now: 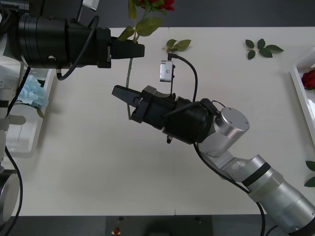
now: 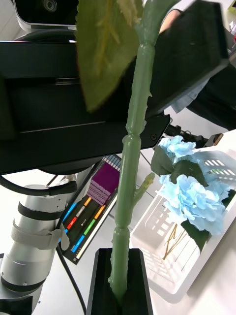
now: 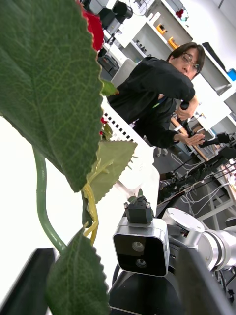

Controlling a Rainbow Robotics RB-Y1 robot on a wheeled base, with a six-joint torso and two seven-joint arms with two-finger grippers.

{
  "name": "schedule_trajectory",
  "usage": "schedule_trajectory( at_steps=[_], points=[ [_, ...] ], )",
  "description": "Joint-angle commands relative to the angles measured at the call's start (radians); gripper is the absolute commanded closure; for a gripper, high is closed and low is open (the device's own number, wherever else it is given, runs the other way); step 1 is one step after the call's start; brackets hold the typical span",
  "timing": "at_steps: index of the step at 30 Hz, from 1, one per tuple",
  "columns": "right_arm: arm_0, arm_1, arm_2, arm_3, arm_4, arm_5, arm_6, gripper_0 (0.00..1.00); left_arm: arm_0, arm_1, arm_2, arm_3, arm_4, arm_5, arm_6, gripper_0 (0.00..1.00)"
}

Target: Put the red flowers into the right box and the blue flowers into the left box

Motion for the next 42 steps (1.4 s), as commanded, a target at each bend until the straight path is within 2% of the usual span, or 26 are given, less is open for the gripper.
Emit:
schedule_trajectory(
  at_steps=[1,7,13,15,24,28,36,42],
  points=[
    [-0.034,-0.001,-0.006,-0.033,0.004,0.001,0.024,1.0,-0.024,0.006,-0.005,-0.015,0.011,0.003,-0.02,0.0],
    [-0.034,-0.043,-0.006,-0.033,0.001,0.001,0.024,1.0,-0.024,0.006,-0.005,-0.015,0.011,0.003,-0.02,0.0],
    [-0.048,-0.154,-0.011,-0.033,-0.001,0.009,0.024,1.0,-0.024,0.006,-0.005,-0.015,0.011,0.003,-0.02,0.0],
    [-0.051,-0.214,-0.014,-0.033,0.006,0.009,-0.026,1.0,0.025,-0.025,-0.005,0.013,0.011,-0.011,-0.022,0.0],
    [-0.05,-0.525,-0.097,-0.031,0.119,0.056,-0.319,1.0,0.038,-0.002,0.02,-0.007,-0.035,-0.027,-0.14,0.0],
    [-0.051,-0.695,-0.13,0.013,0.151,0.094,-0.458,1.0,0.054,0.04,0.021,-0.007,-0.064,-0.027,-0.263,0.0],
    [-0.053,-0.939,-0.187,0.127,0.308,0.275,-0.587,1.0,0.088,0.156,0.021,-0.005,-0.072,0.009,-0.496,0.0],
    [-0.053,-1.045,-0.189,0.245,0.369,0.299,-0.581,1.0,0.09,0.237,0.023,0.005,-0.076,0.063,-0.616,0.0]
  ],
)
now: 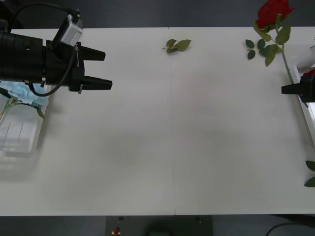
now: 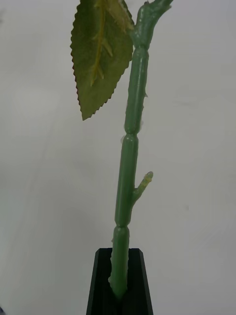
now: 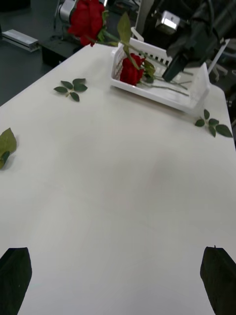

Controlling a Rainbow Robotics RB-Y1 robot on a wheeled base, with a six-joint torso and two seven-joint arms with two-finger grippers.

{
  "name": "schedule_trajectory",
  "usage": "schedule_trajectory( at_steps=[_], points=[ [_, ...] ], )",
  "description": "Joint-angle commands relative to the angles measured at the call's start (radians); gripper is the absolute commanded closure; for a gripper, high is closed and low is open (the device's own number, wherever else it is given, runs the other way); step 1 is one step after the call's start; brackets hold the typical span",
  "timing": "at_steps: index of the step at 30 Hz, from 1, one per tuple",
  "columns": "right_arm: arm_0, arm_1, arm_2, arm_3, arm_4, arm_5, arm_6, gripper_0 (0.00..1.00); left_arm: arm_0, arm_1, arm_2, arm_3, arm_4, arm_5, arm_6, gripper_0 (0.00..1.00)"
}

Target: Put the red flowers into the right box and the blue flowers into the left box

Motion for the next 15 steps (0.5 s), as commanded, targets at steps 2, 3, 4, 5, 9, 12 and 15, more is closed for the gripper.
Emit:
schedule_trajectory(
  at_steps=[2,3,4,5,9,12,15],
  points=[
    [-0.016,-0.08,-0.001,0.1,0.079,-0.006,-0.02,1.0,-0.006,0.081,0.021,-0.007,-0.004,0.037,-0.102,0.0],
    [-0.016,-0.091,-0.001,0.114,0.104,-0.009,-0.018,1.0,-0.006,0.091,0.021,0.002,-0.002,0.041,-0.118,0.0],
    [-0.016,-0.097,-0.001,0.13,0.139,-0.011,-0.018,1.0,-0.008,0.105,0.02,0.017,0.004,0.049,-0.135,0.0],
    [-0.016,-0.102,-0.001,0.14,0.158,-0.012,-0.017,1.0,-0.008,0.11,0.021,0.027,0.007,0.052,-0.142,0.0],
    [-0.016,-0.114,0.0,0.198,0.259,-0.042,-0.012,1.0,-0.021,0.151,0.021,0.097,0.02,0.083,-0.18,0.0],
    [-0.016,-0.119,0.0,0.233,0.326,-0.068,-0.012,1.0,-0.045,0.18,0.02,0.149,0.02,0.109,-0.18,0.0],
    [-0.016,-0.12,0.0,0.259,0.382,-0.085,-0.012,1.0,-0.077,0.2,0.02,0.198,0.012,0.144,-0.18,0.0]
  ],
)
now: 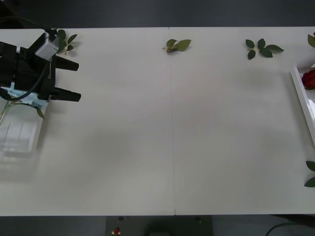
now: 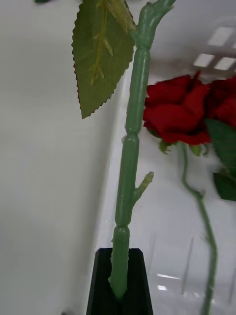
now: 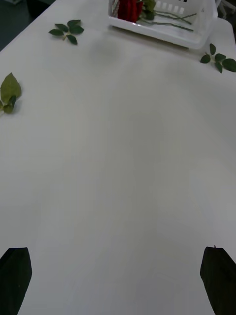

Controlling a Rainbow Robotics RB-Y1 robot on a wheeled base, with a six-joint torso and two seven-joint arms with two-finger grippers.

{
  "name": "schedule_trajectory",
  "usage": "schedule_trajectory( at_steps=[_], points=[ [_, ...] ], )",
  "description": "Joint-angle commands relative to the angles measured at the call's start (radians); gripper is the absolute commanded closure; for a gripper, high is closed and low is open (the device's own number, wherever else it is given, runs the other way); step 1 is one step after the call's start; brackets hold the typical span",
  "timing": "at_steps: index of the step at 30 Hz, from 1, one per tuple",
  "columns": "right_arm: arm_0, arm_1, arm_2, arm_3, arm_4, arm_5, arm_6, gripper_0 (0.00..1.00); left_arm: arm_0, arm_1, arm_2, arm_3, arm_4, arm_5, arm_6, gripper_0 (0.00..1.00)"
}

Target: Put the red flowers into the right box and the blue flowers into the left box

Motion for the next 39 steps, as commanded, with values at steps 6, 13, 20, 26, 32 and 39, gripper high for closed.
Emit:
schedule_trajectory(
  at_steps=[6,13,20,26,32,39],
  points=[
    [-0.011,-0.042,-0.001,0.101,0.145,-0.044,-0.009,1.0,-0.1,0.054,0.02,0.092,-0.016,0.06,0.006,0.0],
    [0.072,-0.045,0.0,0.14,0.19,-0.173,0.005,1.0,-0.1,0.054,0.02,0.09,-0.013,0.058,0.006,0.0],
    [0.174,-0.042,0.0,0.141,0.199,-0.324,0.011,1.0,-0.1,0.054,0.02,0.09,-0.013,0.058,0.006,0.0],
    [0.179,-0.031,0.0,0.155,0.22,-0.342,0.012,1.0,-0.1,0.054,0.02,0.09,-0.013,0.058,0.006,0.0],
    [0.178,-0.014,-0.001,0.164,0.237,-0.356,0.015,1.0,-0.1,0.054,0.02,0.09,-0.013,0.058,0.006,0.0],
    [0.178,-0.001,-0.001,0.169,0.257,-0.4,0.022,0.76,-0.1,0.054,0.02,0.09,-0.013,0.058,0.006,0.0]
  ],
)
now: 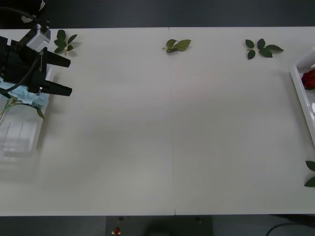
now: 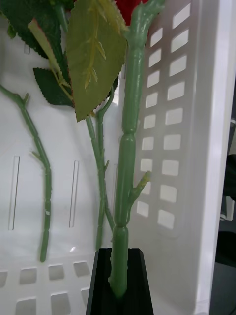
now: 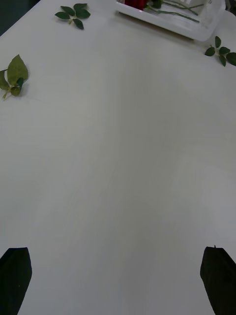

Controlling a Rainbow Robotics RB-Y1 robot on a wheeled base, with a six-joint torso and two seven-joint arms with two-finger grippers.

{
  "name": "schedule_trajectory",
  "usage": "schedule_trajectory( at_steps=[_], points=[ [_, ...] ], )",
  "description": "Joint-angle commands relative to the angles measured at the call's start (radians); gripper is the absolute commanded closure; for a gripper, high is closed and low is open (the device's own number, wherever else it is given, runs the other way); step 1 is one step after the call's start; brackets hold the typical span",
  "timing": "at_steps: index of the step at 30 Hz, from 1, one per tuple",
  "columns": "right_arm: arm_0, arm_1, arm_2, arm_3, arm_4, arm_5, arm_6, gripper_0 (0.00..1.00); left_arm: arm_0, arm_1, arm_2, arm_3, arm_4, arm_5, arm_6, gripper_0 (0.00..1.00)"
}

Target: Put the red flowers into the right box and the blue flowers into the left box

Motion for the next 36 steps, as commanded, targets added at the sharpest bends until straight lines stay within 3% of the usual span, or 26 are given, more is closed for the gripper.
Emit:
schedule_trajectory(
  at_steps=[1,2,5,14,27,36],
  points=[
    [-0.024,-0.001,-0.007,0.021,0.022,-0.019,0.022,0.67,-0.025,0.026,0.02,-0.018,0.0,0.002,0.006,0.0],
    [-0.026,-0.001,-0.007,0.021,0.025,-0.019,0.023,0.54,-0.025,0.026,0.02,-0.018,0.0,0.002,0.006,0.0],
    [-0.026,-0.001,-0.006,0.019,0.03,-0.022,0.026,0.37,-0.025,0.026,0.02,-0.018,0.0,0.002,0.006,0.0],
    [-0.026,-0.001,-0.006,-0.01,0.028,-0.019,0.042,0.19,-0.025,0.026,0.02,-0.018,0.0,0.002,0.006,0.0],
    [-0.026,-0.026,-0.007,-0.29,-0.108,0.139,0.055,0.13,-0.025,0.026,0.02,-0.018,0.0,0.002,0.006,0.0],
    [-0.067,-0.001,-0.099,-0.458,-0.418,0.434,0.183,0.13,-0.025,0.026,0.02,-0.018,0.0,0.002,0.006,0.0]
  ],
)
